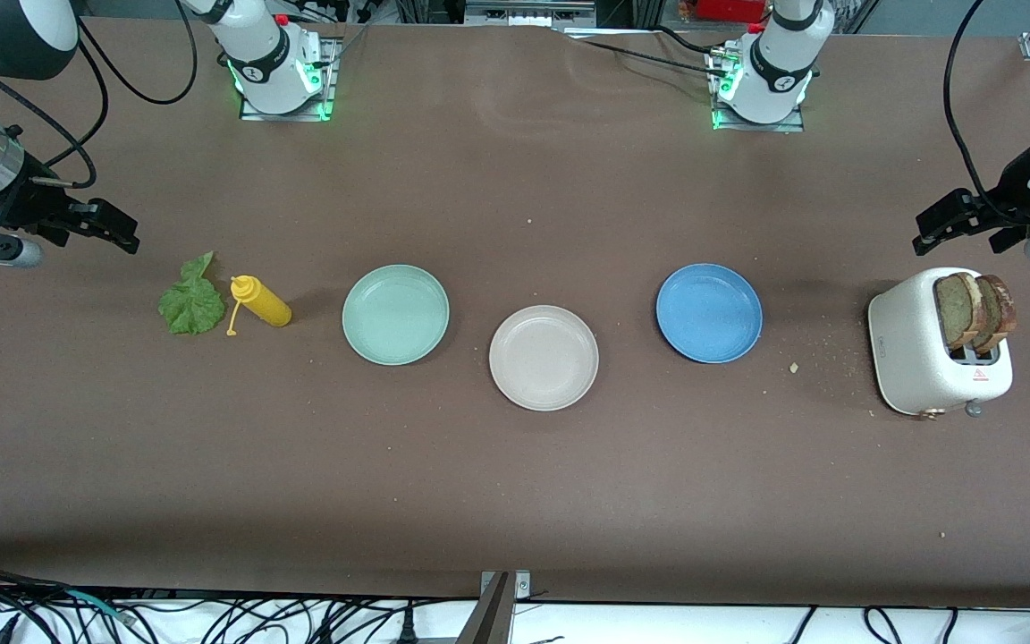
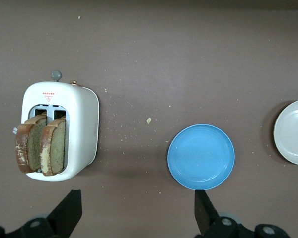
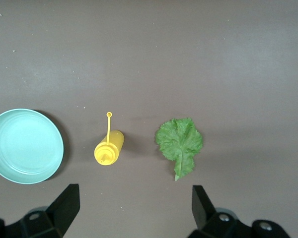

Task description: Make sandwich in beige plate with both arms

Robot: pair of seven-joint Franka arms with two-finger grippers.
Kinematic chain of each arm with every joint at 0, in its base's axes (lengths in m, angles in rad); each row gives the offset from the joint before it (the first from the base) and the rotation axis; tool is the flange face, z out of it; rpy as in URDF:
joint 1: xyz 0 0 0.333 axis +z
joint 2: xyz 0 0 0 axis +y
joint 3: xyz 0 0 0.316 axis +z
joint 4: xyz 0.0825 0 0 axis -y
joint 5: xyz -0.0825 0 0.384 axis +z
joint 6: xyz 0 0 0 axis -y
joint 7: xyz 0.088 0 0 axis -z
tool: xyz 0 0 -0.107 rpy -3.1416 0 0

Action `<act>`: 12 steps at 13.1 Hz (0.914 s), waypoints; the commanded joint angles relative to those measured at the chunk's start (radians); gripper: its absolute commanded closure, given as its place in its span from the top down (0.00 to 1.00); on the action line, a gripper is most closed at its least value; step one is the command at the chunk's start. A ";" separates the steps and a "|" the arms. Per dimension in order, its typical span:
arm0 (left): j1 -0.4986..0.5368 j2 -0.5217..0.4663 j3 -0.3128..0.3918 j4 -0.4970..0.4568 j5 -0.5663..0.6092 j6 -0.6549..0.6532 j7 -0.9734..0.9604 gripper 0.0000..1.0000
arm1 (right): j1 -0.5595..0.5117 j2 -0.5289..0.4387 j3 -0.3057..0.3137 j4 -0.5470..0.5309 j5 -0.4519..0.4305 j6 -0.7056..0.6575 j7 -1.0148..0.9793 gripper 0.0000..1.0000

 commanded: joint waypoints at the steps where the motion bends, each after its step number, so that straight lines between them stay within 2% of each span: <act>1: 0.009 0.012 -0.005 0.027 -0.016 -0.003 0.015 1.00 | -0.009 -0.008 0.003 0.002 0.002 -0.010 0.005 1.00; 12: 0.007 0.022 -0.005 0.028 -0.014 -0.002 0.014 1.00 | -0.010 -0.010 -0.005 -0.005 0.005 -0.004 0.004 1.00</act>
